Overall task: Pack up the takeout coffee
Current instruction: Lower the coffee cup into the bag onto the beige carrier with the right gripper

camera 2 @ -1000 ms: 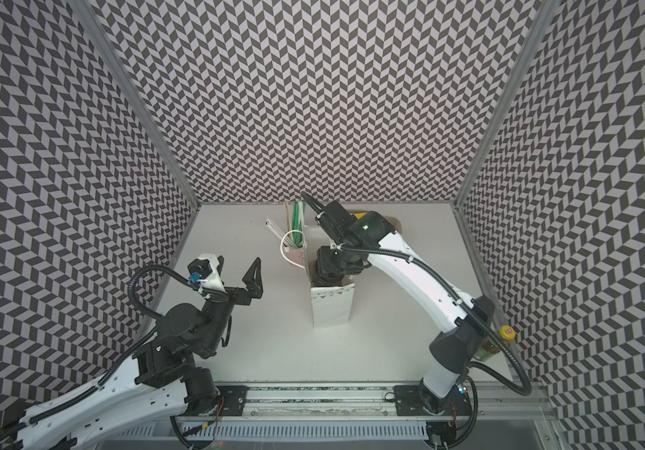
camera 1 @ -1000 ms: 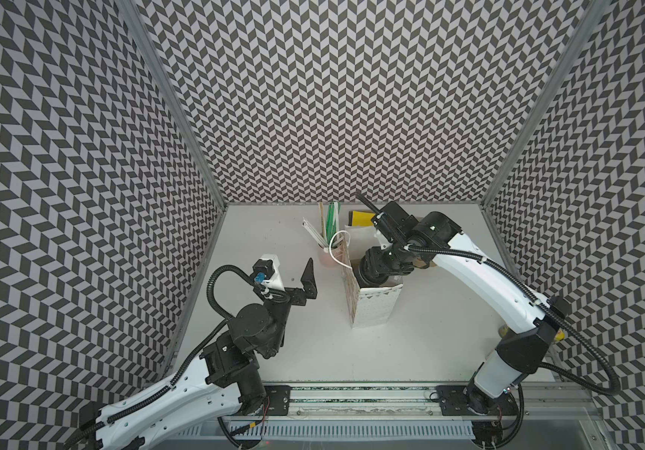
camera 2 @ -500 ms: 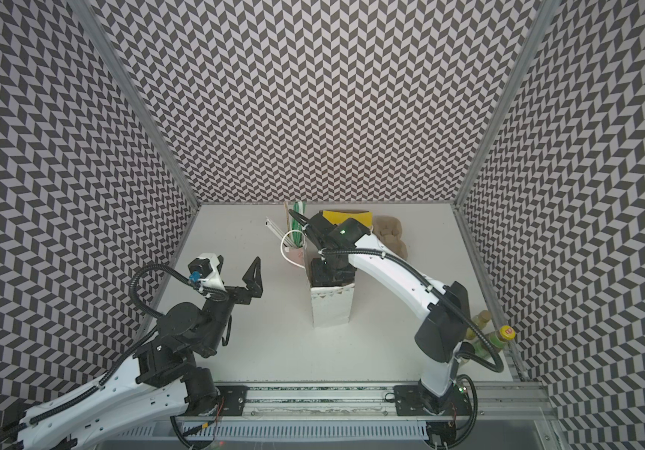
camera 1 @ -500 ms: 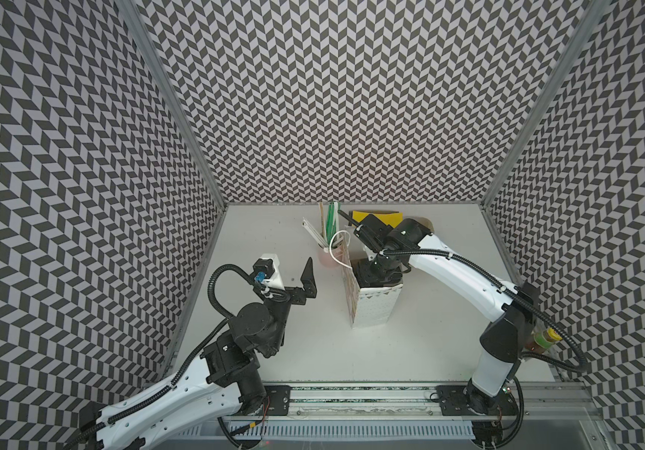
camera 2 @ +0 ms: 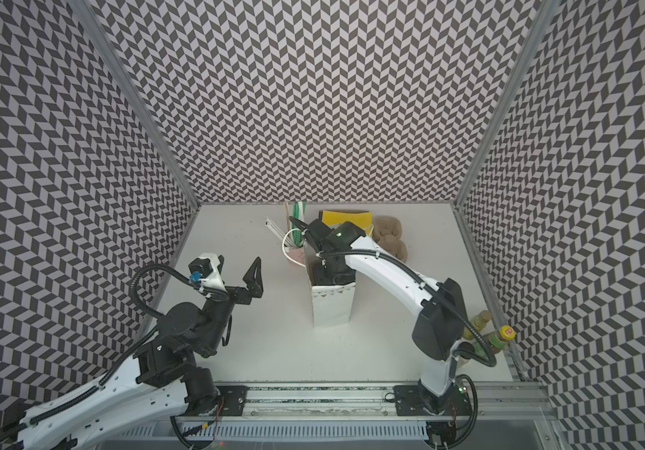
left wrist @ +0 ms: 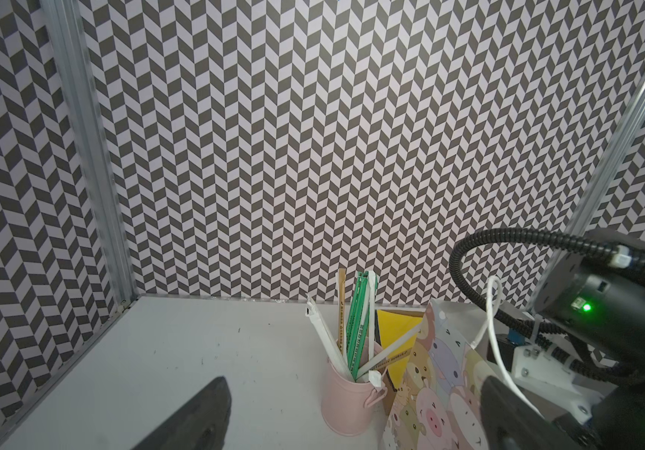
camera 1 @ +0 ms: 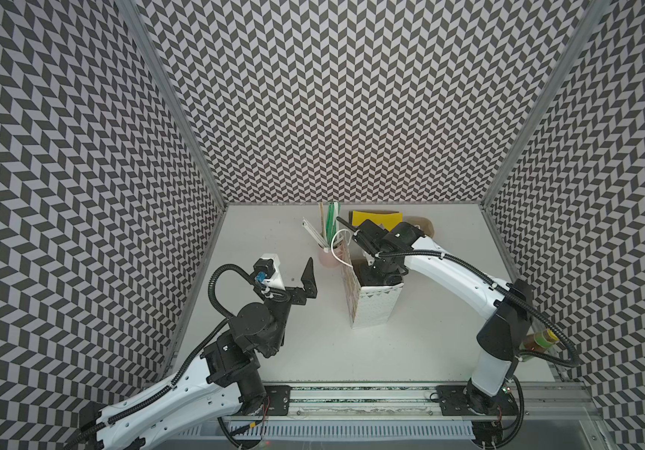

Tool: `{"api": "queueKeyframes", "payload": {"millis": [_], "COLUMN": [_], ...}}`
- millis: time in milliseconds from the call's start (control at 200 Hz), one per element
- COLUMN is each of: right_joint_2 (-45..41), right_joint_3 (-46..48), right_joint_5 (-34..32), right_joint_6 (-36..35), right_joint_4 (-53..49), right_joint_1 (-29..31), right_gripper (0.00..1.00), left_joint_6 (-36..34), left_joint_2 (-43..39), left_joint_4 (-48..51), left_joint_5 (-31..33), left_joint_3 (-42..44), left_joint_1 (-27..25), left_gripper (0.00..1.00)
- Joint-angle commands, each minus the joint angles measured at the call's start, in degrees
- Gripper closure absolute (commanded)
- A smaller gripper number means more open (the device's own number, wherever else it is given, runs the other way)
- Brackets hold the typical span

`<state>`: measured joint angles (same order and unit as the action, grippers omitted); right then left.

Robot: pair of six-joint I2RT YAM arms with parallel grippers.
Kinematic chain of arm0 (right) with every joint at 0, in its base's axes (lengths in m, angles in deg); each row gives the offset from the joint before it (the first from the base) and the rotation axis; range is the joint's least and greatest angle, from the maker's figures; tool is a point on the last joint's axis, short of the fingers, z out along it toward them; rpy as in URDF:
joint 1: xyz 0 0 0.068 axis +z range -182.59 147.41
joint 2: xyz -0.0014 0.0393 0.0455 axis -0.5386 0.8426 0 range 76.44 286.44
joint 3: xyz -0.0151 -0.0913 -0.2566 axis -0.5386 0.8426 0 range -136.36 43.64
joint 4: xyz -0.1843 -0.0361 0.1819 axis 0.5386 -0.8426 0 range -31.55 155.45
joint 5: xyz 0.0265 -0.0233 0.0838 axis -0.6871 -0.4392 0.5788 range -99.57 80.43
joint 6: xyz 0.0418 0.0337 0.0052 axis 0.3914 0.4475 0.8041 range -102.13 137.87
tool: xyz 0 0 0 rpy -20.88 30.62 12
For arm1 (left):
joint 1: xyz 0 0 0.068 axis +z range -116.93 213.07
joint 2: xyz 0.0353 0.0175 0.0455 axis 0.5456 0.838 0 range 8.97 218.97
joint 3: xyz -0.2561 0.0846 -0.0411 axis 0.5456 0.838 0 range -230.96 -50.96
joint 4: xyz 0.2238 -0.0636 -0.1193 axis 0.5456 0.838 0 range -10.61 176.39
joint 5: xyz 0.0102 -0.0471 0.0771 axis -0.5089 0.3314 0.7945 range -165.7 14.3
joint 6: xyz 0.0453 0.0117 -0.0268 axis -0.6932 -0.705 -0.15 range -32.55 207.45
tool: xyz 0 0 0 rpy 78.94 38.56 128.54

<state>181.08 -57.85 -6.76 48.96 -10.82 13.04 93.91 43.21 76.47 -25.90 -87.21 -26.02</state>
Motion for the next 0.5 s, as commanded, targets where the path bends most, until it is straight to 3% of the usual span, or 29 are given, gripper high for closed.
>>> {"api": "queueKeyframes", "payload": {"millis": [0,496], "right_joint_2": [2.0,4.4], "right_joint_3": [-0.3,0.6], "right_joint_5": [-0.8,-1.8], "right_joint_6": [0.2,-0.1], "right_joint_4": [0.0,0.0], "right_joint_1": [0.3,0.9], "right_gripper": [1.0,1.0], "left_joint_6": [-0.2,-0.3], "left_joint_2": [0.0,0.0], "left_joint_4": [-0.3,-0.3], "left_joint_5": [-0.4,-0.8], "left_joint_3": [-1.4,-1.5], "left_joint_1": [0.4,0.5], "left_gripper": [0.0,0.0]}}
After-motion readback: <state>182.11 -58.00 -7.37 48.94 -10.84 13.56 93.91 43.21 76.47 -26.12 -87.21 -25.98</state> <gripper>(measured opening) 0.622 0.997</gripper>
